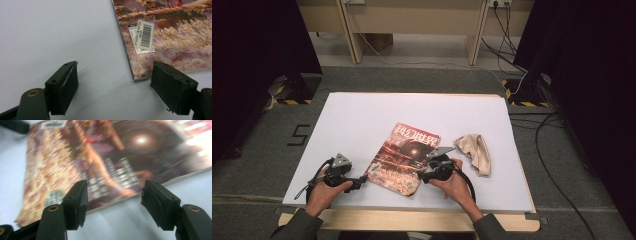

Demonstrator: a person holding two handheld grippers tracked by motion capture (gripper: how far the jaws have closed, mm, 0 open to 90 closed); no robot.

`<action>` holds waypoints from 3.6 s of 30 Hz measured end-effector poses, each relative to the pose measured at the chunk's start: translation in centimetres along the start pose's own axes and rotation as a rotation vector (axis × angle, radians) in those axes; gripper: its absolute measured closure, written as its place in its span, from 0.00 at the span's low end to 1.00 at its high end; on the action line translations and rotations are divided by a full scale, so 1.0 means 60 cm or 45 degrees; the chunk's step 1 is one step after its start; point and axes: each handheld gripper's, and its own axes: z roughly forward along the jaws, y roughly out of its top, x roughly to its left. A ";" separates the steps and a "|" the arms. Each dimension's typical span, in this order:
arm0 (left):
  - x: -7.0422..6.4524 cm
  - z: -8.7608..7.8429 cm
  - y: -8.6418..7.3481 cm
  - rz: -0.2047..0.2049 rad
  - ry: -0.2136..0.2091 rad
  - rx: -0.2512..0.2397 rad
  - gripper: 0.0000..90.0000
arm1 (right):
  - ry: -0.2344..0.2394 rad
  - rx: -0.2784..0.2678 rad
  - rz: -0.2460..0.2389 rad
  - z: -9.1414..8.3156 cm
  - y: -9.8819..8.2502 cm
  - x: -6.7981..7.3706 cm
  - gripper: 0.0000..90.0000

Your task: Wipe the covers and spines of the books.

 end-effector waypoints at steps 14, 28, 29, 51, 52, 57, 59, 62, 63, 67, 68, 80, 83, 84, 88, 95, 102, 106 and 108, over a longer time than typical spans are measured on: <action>-0.046 0.001 -0.002 0.042 -0.054 0.001 0.26 | -0.187 -0.068 0.042 0.026 0.064 -0.119 0.38; -0.042 0.002 -0.002 0.043 -0.033 -0.010 0.32 | -0.141 -0.038 0.137 0.086 0.083 -0.164 0.39; -0.042 0.002 -0.001 0.040 -0.033 -0.011 0.33 | -0.134 -0.028 0.141 0.084 0.082 -0.163 0.40; 0.012 -0.001 0.005 -0.193 -0.030 -0.060 0.33 | -0.068 0.048 0.111 -0.039 -0.049 -0.040 0.41; 0.009 -0.001 0.006 -0.192 -0.047 -0.058 0.33 | -0.066 0.058 0.107 -0.042 -0.053 -0.036 0.41; -0.004 0.007 0.010 -0.190 -0.079 -0.049 0.31 | -0.062 0.021 0.118 -0.051 -0.059 -0.035 0.46; -0.009 0.010 0.013 -0.186 -0.089 -0.049 0.30 | -0.060 -0.021 0.133 -0.050 -0.053 -0.042 0.43; -0.015 0.017 0.020 -0.156 -0.098 -0.043 0.31 | -0.032 -0.023 0.151 -0.042 -0.044 -0.051 0.40; -0.016 0.019 0.022 -0.159 -0.095 -0.041 0.29 | -0.033 -0.023 0.161 -0.035 -0.041 -0.054 0.40; -0.015 0.024 0.028 -0.169 -0.097 -0.036 0.28 | -0.035 -0.007 0.148 -0.013 -0.028 -0.059 0.39; -0.013 0.025 0.029 -0.174 -0.105 -0.034 0.28 | -0.025 -0.008 0.142 -0.011 -0.026 -0.058 0.36; 0.000 0.031 0.034 -0.172 -0.115 -0.055 0.31 | -0.071 0.033 0.113 -0.033 -0.051 -0.012 0.39; 0.001 0.027 0.031 -0.171 -0.066 -0.048 0.29 | -0.083 0.024 0.105 -0.040 -0.055 -0.009 0.47; 0.001 0.027 0.030 -0.168 -0.054 -0.045 0.27 | -0.090 -0.008 0.101 -0.042 -0.053 -0.012 0.49; -0.002 0.016 0.022 -0.195 -0.060 -0.035 0.25 | -0.097 -0.037 0.136 -0.034 -0.036 -0.031 0.48; -0.007 0.018 0.022 -0.178 -0.068 -0.027 0.25 | -0.057 -0.030 0.193 0.005 -0.008 -0.063 0.48; -0.019 0.020 0.023 -0.167 -0.107 -0.038 0.29 | -0.068 -0.048 0.209 0.034 0.017 -0.077 0.46; -0.023 0.021 0.024 -0.146 -0.101 -0.033 0.29 | -0.057 -0.072 0.263 0.042 0.023 -0.085 0.47; -0.024 0.021 0.024 -0.146 -0.097 -0.034 0.29 | -0.048 -0.079 0.295 0.044 0.025 -0.088 0.46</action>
